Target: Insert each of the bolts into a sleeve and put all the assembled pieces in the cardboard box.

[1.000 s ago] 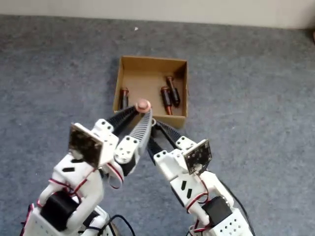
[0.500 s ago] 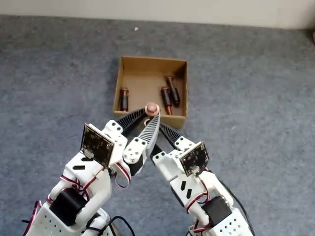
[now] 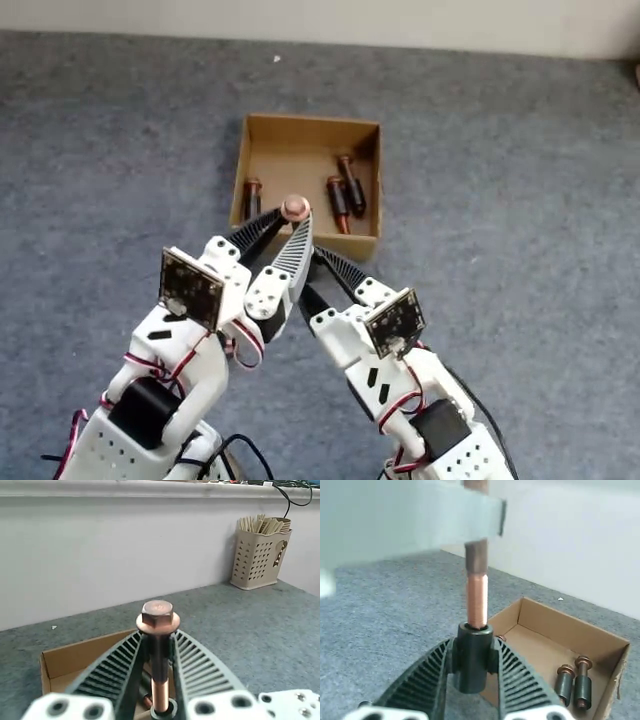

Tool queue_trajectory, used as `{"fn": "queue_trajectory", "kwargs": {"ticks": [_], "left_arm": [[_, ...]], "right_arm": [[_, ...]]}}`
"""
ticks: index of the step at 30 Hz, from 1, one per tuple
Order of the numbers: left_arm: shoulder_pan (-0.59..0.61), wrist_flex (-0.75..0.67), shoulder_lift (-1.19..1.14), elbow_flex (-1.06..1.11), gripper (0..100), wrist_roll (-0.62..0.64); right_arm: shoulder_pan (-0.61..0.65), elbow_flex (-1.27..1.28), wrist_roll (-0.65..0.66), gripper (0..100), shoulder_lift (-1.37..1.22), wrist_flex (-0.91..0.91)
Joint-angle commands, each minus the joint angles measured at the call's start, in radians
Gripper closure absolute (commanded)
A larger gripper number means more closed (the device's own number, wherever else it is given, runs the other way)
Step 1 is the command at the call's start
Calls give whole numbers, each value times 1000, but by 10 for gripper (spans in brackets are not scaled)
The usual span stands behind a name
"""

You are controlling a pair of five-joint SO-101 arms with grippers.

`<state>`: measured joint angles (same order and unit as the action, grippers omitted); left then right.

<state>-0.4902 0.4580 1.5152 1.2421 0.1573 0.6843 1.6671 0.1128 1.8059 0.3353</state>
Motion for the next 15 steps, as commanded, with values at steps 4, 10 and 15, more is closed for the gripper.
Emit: {"fn": "queue_trajectory", "kwargs": {"ticks": [4, 10, 15], "left_arm": [[7, -44, 2, 5, 994, 5], [-21, 21, 12, 16, 994, 6], [-25, 52, 13, 13, 994, 6]], "right_arm": [[10, 45, 12, 993, 22, -38], [4, 51, 14, 993, 22, -38], [4, 51, 14, 993, 22, -38]]}}
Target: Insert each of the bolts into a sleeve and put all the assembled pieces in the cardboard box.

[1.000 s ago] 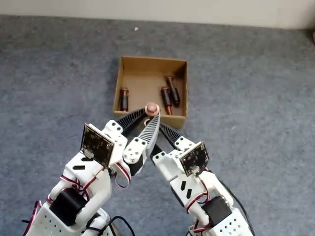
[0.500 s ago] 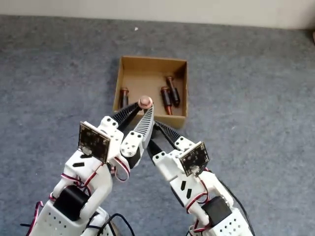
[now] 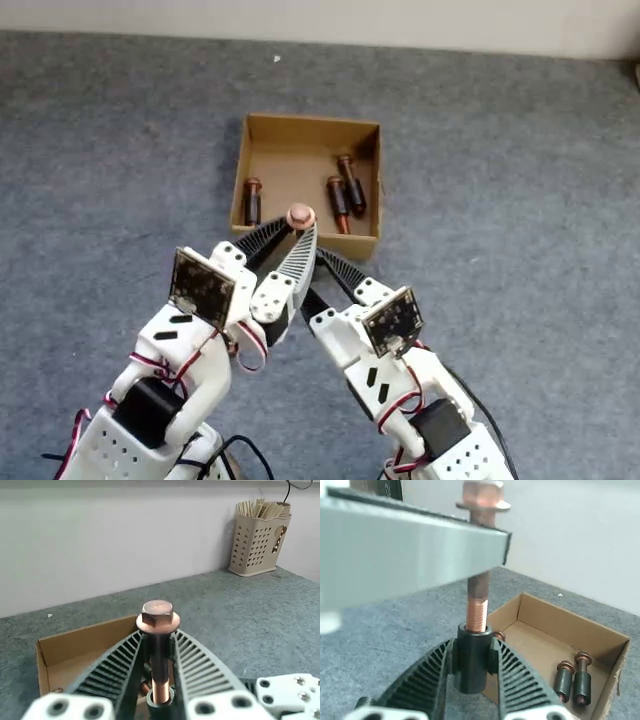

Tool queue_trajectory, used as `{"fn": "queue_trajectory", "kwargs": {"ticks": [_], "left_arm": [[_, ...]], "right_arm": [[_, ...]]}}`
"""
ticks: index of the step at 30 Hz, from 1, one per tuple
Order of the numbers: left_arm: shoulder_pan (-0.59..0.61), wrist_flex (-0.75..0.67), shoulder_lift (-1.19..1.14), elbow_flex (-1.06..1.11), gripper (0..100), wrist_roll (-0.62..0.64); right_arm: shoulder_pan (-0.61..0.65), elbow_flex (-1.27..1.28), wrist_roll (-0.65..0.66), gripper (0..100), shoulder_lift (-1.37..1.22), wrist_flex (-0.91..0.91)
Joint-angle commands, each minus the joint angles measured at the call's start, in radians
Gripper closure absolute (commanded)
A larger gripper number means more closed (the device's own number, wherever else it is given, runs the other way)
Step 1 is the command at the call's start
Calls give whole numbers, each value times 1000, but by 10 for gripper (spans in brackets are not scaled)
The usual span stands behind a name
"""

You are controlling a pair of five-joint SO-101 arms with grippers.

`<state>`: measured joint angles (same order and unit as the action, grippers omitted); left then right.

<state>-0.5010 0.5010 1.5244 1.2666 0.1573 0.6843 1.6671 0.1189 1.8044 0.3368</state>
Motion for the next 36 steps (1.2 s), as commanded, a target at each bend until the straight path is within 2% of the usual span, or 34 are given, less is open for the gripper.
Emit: {"fn": "queue_trajectory", "kwargs": {"ticks": [1, 9, 15, 21, 24, 27, 36], "left_arm": [[-15, 20, 4, -12, 994, 6], [-10, 68, 4, -16, 990, 6], [16, 101, -5, -10, 854, 6], [36, 106, -5, -12, 845, 3], [28, 124, 1, -12, 845, -81], [28, 147, 2, -22, 841, -95], [35, 353, 2, -153, 789, -98]], "right_arm": [[4, 51, 8, 993, 24, -39], [4, 53, 8, 993, 24, -39], [4, 53, 8, 993, 24, -39], [4, 77, 8, 993, 24, -39], [4, 81, 8, 993, 24, -39], [2, 81, 8, 993, 24, -39], [-73, 81, 3, 993, 24, -39]]}}
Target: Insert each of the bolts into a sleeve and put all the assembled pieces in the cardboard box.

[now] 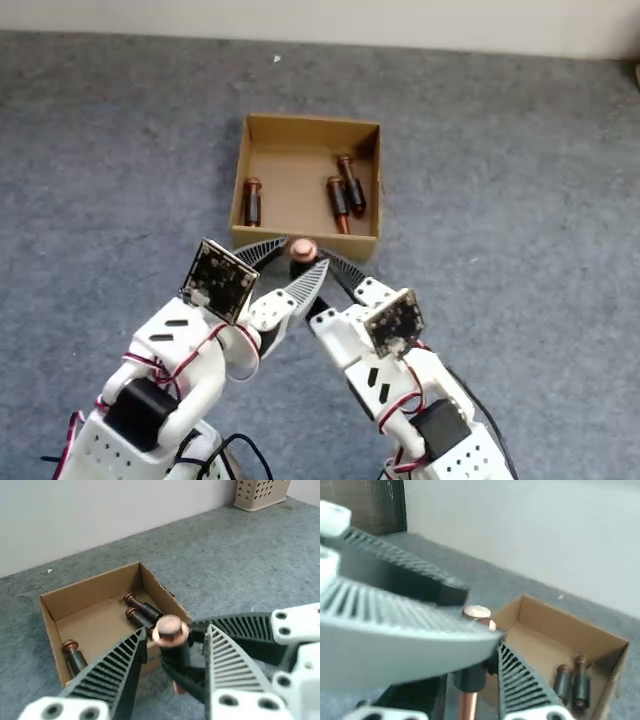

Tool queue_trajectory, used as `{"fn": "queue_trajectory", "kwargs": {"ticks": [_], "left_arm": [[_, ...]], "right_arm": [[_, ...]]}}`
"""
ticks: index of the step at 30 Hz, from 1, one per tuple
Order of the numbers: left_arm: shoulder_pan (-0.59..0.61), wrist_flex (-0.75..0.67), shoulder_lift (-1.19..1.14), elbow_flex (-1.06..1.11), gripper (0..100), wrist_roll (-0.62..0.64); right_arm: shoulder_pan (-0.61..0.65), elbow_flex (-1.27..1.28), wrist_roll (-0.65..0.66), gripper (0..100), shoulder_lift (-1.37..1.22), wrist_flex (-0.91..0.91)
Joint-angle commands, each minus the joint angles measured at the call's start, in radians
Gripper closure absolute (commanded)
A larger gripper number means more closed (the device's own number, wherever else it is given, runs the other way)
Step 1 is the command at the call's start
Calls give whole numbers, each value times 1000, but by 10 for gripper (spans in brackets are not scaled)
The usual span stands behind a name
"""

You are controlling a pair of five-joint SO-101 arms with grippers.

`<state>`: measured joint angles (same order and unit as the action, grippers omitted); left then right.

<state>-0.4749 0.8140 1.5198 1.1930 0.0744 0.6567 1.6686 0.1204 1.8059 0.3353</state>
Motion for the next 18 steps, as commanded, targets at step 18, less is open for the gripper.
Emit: {"fn": "queue_trajectory", "kwargs": {"ticks": [18], "left_arm": [[269, 287, 8, -160, 991, -298]], "right_arm": [[-117, 108, 0, 993, 21, 19]]}}
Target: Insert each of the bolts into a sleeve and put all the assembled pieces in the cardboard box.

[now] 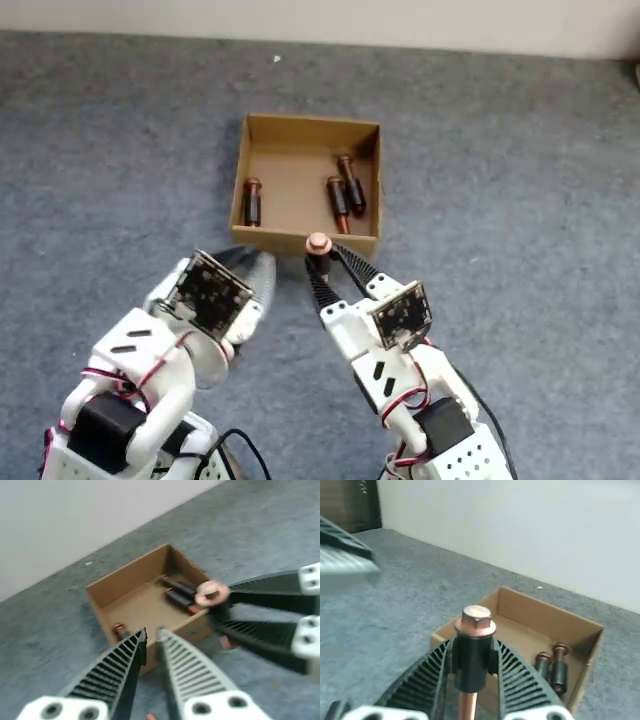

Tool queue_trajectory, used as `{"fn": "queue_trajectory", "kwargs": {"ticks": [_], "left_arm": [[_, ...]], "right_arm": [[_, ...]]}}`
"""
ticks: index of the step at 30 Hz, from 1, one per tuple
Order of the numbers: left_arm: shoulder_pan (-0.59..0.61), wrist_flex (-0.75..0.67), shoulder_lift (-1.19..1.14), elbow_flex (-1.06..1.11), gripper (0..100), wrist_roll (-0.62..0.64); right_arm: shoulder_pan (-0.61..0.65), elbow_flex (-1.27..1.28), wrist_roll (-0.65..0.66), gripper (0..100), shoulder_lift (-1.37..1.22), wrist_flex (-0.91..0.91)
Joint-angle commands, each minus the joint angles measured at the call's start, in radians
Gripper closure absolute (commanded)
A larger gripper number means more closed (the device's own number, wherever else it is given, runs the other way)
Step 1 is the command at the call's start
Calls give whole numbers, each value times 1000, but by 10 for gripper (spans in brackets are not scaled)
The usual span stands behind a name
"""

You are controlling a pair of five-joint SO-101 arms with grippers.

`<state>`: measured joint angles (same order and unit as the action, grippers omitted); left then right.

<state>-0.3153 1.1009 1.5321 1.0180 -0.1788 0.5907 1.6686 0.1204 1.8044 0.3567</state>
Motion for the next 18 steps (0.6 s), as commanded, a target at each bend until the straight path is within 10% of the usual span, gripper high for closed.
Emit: {"fn": "queue_trajectory", "kwargs": {"ticks": [1, 18], "left_arm": [[159, -2, -4, 36, 989, -44], [536, -362, -2, 527, 995, -40]], "right_arm": [[-64, 108, 0, 993, 22, -2], [-151, -185, 5, 993, -5, 234]]}}
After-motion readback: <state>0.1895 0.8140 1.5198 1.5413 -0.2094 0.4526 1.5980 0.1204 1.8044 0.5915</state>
